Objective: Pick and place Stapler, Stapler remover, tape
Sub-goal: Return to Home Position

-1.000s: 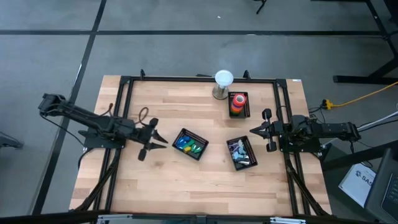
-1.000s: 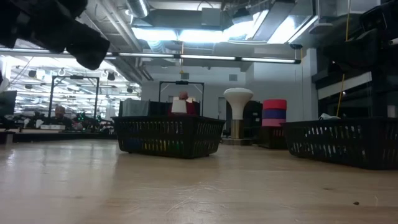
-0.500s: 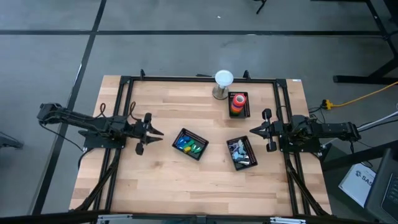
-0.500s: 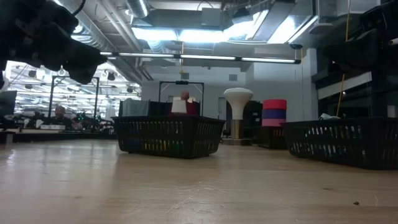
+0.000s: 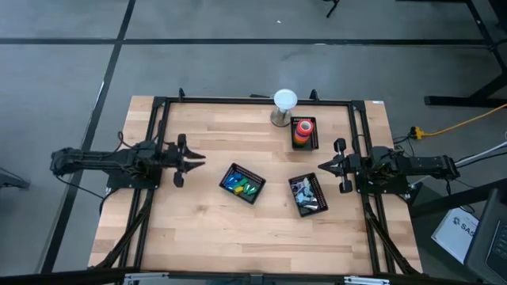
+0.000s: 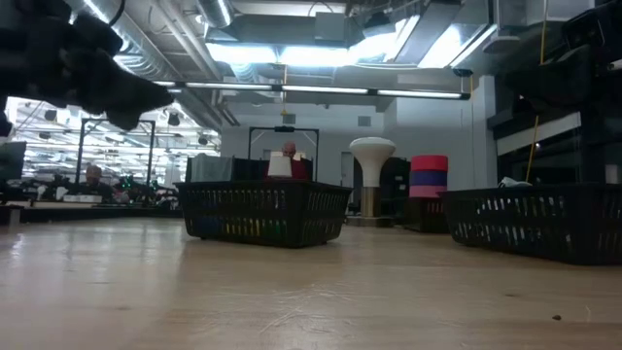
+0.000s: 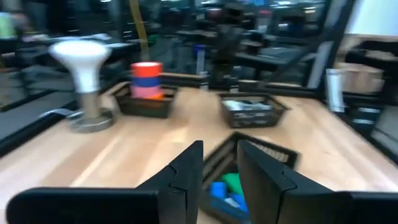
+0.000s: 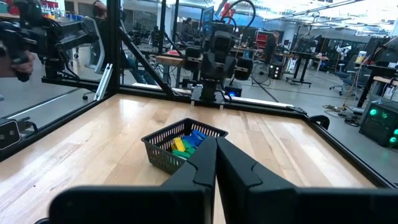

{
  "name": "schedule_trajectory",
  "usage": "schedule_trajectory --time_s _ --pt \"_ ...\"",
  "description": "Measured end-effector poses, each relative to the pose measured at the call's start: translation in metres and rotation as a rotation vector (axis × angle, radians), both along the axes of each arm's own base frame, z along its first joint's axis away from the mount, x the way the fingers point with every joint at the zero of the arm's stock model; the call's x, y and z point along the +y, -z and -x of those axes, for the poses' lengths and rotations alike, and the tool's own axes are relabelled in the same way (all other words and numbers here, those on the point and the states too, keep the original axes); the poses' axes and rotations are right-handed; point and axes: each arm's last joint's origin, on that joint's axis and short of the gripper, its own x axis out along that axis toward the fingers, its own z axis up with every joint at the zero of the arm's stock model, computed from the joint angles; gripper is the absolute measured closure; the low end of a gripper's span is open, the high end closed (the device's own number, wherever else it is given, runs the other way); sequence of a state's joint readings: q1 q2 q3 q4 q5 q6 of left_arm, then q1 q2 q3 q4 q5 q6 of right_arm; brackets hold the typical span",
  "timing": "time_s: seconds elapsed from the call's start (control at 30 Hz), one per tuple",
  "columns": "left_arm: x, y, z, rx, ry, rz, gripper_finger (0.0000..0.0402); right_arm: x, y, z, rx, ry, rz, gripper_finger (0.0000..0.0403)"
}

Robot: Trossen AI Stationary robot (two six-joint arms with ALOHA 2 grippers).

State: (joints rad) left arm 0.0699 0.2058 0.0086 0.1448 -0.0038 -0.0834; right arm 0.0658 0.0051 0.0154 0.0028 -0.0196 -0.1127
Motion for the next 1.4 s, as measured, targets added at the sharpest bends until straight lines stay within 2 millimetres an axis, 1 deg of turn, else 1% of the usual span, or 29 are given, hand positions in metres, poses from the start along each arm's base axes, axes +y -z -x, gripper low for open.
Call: schedule_trajectory --time_s 0.17,0.33,0.53,0.67,0.83,1.4 --pt "0.0029 0.002 0.0037 0.017 -0.141 -0.007 0.031 0.0 0.0001 0.0 0.001 0.0 0.0 0.0389" --pt "0.0029 0.0041 0.0049 0.044 -0.178 -0.046 0.0309 0.0 0.0 0.0 0.0 0.0 0.0 0.0389" --pt "0.0029 0.0042 0.0049 0.051 -0.174 -0.083 0.0307 0.0 0.0 0.0 0.0 0.0 0.0 0.0389" --pt "0.0016 0.0048 0.0046 0.059 -0.129 -0.104 0.031 0.0 0.0001 0.0 0.001 0.0 0.0 0.0389" --pt "0.0014 0.005 0.0046 0.057 -0.121 -0.081 0.0309 0.0 0.0 0.0 0.0 0.0 0.0 0.0389" --pt "0.0013 0.005 0.0046 0.057 -0.12 -0.079 0.0307 0.0 0.0001 0.0 0.001 0.0 0.0 0.0389"
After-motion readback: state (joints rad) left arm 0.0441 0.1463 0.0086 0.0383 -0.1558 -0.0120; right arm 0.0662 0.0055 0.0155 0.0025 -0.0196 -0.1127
